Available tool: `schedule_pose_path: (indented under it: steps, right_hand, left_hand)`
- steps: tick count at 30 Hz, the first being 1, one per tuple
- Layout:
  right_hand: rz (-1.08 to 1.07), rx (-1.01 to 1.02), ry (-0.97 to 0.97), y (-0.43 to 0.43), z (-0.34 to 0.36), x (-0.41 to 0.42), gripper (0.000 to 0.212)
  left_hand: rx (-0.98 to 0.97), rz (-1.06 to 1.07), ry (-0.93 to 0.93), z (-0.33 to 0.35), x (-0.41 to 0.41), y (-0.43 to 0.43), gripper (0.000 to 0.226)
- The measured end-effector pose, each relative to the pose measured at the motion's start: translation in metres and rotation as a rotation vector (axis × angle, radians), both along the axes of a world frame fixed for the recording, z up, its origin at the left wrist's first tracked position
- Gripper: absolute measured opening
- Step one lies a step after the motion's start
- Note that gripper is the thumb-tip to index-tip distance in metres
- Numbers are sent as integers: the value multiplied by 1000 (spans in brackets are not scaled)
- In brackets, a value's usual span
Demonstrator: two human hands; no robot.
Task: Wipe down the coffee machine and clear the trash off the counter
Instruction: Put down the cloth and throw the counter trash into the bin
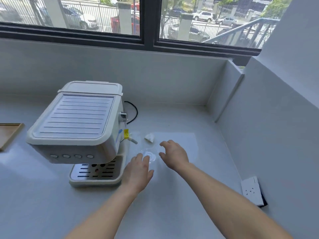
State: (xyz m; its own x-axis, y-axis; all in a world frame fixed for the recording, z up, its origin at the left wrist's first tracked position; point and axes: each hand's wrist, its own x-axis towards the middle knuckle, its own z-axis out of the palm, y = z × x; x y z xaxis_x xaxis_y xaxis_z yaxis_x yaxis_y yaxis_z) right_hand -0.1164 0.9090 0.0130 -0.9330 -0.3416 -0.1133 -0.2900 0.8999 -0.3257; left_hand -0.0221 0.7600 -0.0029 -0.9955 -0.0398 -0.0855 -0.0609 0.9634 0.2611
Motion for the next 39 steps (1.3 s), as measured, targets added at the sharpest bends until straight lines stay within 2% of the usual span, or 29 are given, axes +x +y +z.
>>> schedule_pose_path:
  steps: [7, 12, 17, 20, 25, 39]
  right_hand:
    - [165, -24, 7, -18, -21, -75, 37]
    - [337, 13, -8, -31, -33, -98, 41]
    - [491, 124, 71, -34, -45, -106, 16]
    - [440, 90, 75, -30, -48, -103, 10]
    - [354, 27, 47, -19, -45, -91, 21]
    - [191, -101, 27, 19, -16, -16, 23]
  left_hand:
    - [36, 233, -89, -21, -51, 18, 78]
    - [-122, 268, -108, -28, -68, 24, 70]
    - [-148, 285, -68, -33, -73, 23, 65]
    - [-108, 280, -69, -34, -67, 22, 70]
    - [-20, 282, -33, -28, -54, 20, 73]
    - [-15, 215, 87, -6, 2, 12, 79]
